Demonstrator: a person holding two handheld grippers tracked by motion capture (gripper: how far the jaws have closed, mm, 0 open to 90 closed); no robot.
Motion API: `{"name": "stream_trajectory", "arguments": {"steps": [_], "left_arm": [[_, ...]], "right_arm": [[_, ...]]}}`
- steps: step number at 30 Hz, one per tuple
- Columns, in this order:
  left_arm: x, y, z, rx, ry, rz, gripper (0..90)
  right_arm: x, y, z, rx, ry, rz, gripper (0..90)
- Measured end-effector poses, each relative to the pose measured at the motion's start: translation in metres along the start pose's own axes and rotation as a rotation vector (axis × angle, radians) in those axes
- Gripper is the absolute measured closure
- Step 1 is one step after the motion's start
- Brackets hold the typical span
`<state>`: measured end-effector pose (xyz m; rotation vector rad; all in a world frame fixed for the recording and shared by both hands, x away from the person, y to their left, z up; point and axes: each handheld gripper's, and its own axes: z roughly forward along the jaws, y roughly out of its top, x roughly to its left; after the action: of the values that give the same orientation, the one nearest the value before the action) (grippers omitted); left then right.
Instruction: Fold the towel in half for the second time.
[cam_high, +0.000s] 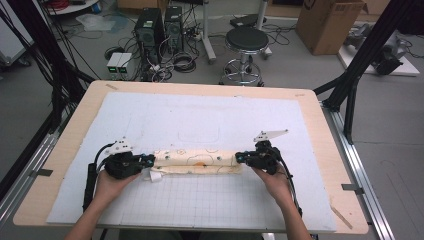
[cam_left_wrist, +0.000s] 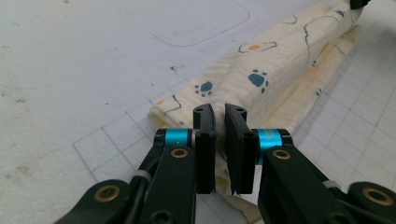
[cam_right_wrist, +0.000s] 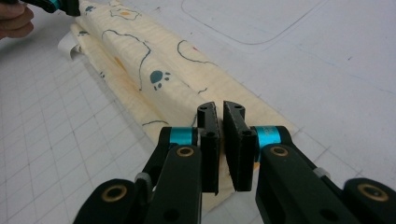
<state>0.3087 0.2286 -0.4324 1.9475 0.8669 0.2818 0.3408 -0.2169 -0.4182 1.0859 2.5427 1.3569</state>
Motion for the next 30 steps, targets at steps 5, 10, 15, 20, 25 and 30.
{"name": "stream_trajectory", "arguments": {"steps": [5,10,15,20,25,30], "left_arm": [[-0.004,-0.003,-0.002,0.015,-0.003,0.012,82.4],[-0.008,-0.009,-0.003,0.037,-0.01,0.033,82.8],[-0.01,-0.012,-0.004,0.051,-0.02,0.034,82.6],[-0.012,-0.013,-0.004,0.061,-0.028,0.036,79.6],[-0.012,-0.01,-0.012,0.026,-0.051,0.033,63.4],[-0.013,0.0,-0.019,-0.028,-0.06,0.031,58.6]], "right_arm": [[0.004,-0.006,0.001,0.012,0.004,-0.008,84.4],[0.006,-0.014,0.002,0.033,0.008,-0.01,84.4],[0.008,-0.018,0.002,0.049,0.009,-0.011,84.3],[0.009,-0.022,0.003,0.055,0.009,-0.006,81.2],[0.013,-0.02,-0.002,0.014,0.008,-0.013,65.8],[0.016,-0.015,-0.012,-0.042,0.006,-0.006,60.4]]}}
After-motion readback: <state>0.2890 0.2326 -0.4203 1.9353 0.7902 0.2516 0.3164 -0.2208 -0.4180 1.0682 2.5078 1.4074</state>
